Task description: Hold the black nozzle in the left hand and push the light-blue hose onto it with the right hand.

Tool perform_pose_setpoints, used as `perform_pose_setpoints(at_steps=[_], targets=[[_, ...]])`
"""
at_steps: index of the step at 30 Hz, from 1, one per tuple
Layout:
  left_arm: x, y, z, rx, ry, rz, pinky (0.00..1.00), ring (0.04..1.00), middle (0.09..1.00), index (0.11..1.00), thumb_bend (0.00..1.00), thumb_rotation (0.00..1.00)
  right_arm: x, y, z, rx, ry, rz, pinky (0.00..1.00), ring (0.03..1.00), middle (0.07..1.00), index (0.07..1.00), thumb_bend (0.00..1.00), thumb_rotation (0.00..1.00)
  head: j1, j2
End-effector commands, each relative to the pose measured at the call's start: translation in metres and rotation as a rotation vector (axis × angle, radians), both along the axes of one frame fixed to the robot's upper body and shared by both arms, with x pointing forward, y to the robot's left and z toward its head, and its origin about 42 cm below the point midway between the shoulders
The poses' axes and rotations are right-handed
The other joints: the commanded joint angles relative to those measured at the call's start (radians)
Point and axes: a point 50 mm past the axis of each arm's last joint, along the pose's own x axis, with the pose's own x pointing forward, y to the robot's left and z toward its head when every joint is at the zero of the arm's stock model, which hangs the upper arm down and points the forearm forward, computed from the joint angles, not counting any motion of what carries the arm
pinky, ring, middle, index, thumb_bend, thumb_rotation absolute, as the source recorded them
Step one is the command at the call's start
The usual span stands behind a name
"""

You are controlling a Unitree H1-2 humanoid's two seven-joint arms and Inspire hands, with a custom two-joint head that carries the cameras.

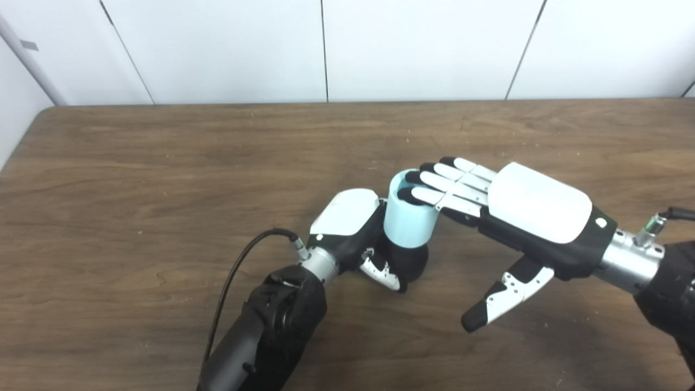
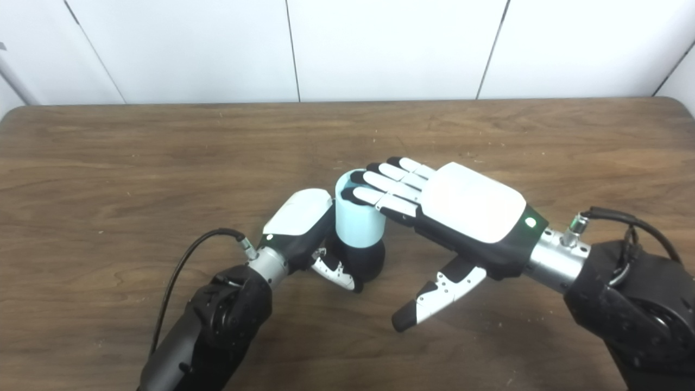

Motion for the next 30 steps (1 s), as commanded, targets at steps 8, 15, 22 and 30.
perform_pose_setpoints(at_steps=[8, 15, 22, 30], targets=[[-0.017, 0.004, -0.048, 0.082, 0.291, -0.058, 0.62, 0.641, 0.554, 0.456, 0.51, 0.0, 0.0, 0.008, 0.025, 0.066, -0.125, 0.02, 1.0, 1.0, 1.0, 0.987, 0.61, 1.0, 0.0, 0.002], [-0.018, 0.003, -0.048, 0.082, 0.293, -0.06, 0.62, 0.632, 0.553, 0.457, 0.51, 0.0, 0.002, 0.013, 0.017, 0.069, -0.115, 0.022, 1.0, 1.0, 1.0, 0.985, 0.6, 1.0, 0.002, 0.004], [-0.017, 0.003, -0.046, 0.081, 0.294, -0.061, 0.61, 0.633, 0.553, 0.457, 0.51, 0.0, 0.006, 0.013, 0.003, 0.059, -0.074, 0.028, 1.0, 1.0, 1.0, 0.996, 0.6, 1.0, -0.001, 0.004], [-0.02, 0.0, -0.044, 0.076, 0.291, -0.065, 0.62, 0.643, 0.553, 0.458, 0.51, 0.0, 0.009, 0.015, -0.002, 0.033, -0.028, 0.02, 1.0, 1.0, 1.0, 0.997, 0.6, 1.0, 0.001, 0.011]])
